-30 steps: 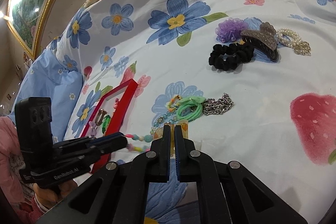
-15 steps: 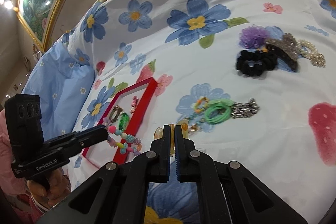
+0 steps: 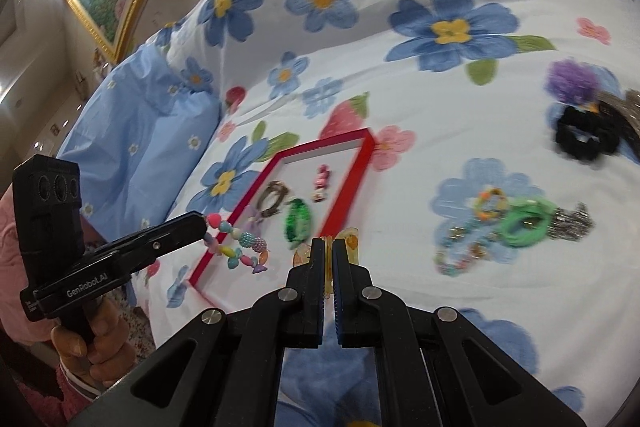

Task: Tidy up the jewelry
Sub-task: 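Carry beaded bracelet to tray with left tool while right tool carries yellow clip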

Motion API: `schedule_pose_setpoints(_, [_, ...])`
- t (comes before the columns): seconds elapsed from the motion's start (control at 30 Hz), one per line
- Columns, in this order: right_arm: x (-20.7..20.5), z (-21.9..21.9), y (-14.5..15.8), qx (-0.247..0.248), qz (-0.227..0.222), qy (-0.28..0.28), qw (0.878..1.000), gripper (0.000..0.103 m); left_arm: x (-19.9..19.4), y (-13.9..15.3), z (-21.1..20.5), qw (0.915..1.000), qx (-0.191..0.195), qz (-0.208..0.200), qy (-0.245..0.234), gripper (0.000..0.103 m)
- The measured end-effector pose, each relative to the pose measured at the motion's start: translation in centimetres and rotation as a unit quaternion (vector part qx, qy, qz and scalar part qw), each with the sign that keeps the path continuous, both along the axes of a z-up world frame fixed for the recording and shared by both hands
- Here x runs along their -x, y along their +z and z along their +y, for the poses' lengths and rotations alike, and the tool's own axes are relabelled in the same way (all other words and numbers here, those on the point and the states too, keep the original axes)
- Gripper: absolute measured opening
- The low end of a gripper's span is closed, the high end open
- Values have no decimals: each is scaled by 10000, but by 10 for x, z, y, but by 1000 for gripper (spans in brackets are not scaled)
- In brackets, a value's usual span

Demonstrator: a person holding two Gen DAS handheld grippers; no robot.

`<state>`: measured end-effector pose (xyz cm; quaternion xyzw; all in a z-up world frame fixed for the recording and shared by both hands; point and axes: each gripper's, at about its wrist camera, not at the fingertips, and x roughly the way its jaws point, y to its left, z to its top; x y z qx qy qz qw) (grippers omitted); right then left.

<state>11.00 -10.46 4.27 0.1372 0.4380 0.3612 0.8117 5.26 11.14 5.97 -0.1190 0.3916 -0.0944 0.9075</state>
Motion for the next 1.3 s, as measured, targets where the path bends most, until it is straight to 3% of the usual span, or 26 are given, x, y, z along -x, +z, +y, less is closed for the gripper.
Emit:
schedule_pose_setpoints(0.57, [-8, 99, -31, 16, 383, 834, 9958, 3, -3, -45, 71, 9961, 287, 460, 692, 10])
schedule_pose_setpoints(0.97, [-16, 115, -61, 217, 699, 902, 9932, 3, -6, -86, 99, 9911, 284, 902, 941, 10])
schedule_pose_setpoints(1.3, [-22, 119, -63, 355, 764, 916, 9922, 7, -8, -109, 109, 9865, 147, 1184, 1126, 11])
